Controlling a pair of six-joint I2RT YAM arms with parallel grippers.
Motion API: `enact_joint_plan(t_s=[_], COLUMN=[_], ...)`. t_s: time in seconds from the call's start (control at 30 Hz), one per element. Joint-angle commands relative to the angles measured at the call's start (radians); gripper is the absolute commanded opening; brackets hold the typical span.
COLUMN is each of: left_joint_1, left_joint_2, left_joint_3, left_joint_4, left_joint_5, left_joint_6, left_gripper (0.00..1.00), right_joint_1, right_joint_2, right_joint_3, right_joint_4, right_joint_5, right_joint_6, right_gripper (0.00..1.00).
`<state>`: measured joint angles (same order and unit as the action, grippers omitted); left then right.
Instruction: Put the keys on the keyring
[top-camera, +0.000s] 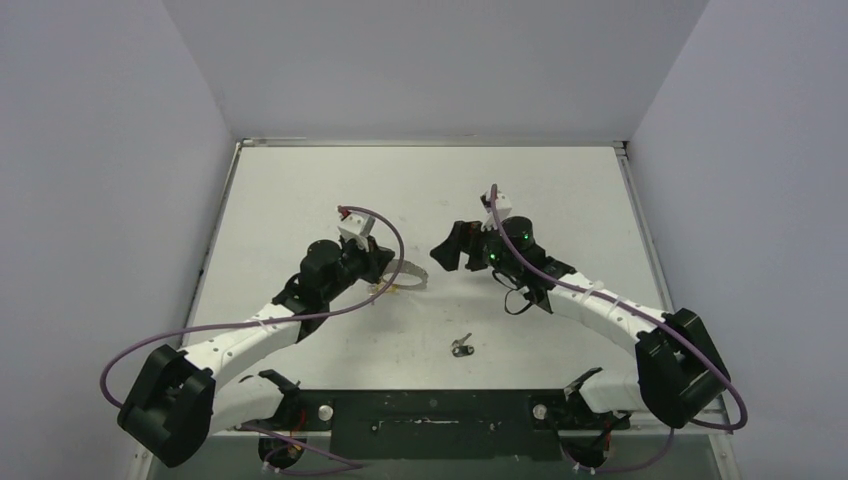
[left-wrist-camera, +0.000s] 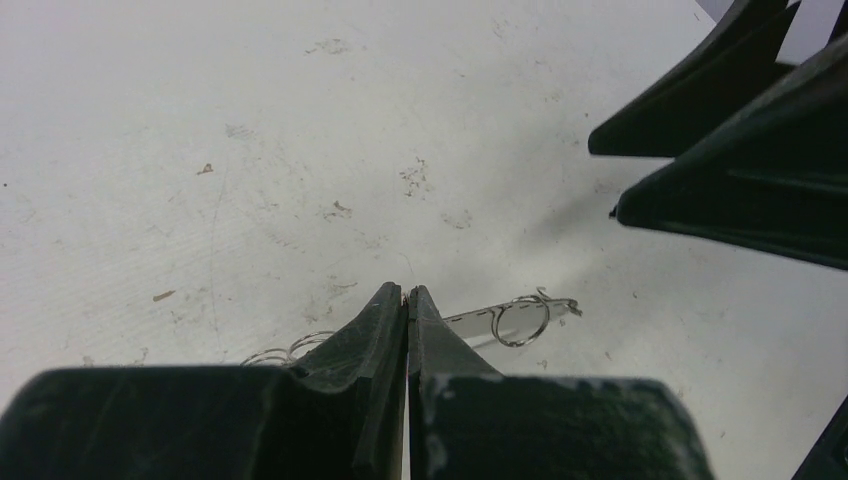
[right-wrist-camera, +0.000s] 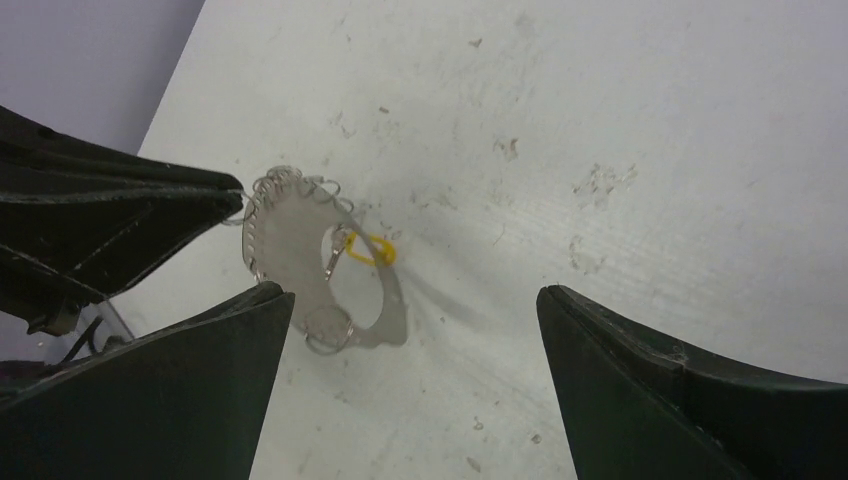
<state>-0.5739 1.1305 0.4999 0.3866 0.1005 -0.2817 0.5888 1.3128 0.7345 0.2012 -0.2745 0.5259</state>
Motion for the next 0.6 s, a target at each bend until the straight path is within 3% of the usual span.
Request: enact_joint_plan(t_s=[0.0,0.33,0.47,0.57], left_joint_1=[0.007,0.006,0.006,0.007], left_joint_2=[0.003,0.018,0.024,0.028], left_joint_3=[0.015,0.019,0.026,0.029], left_joint_4=[0.097,0.093,0.089,0.086], left_joint_5=[-0.033,-0.069,-0.080,-0.086], left_joint_6=[-0.028,-0.047,-0.054,-0.057], left_gripper=[0.00,0.00,0.00,0.00], right_joint_1=[-0.013,-0.005,0.017,0.022], right_joint_2=[0.019,0.030,0.077,0.155], right_joint_3=[-0.035,0.013,0.001,-0.028], right_joint_4=[0.066,0.019,0.111,0.276], right_joint_5=[-0.154,-0.175,-0.179,-0.197], right_joint_6=[0.156,0.105,0.196,0.310], right_gripper=[1.00,0.91,0.85,0.78])
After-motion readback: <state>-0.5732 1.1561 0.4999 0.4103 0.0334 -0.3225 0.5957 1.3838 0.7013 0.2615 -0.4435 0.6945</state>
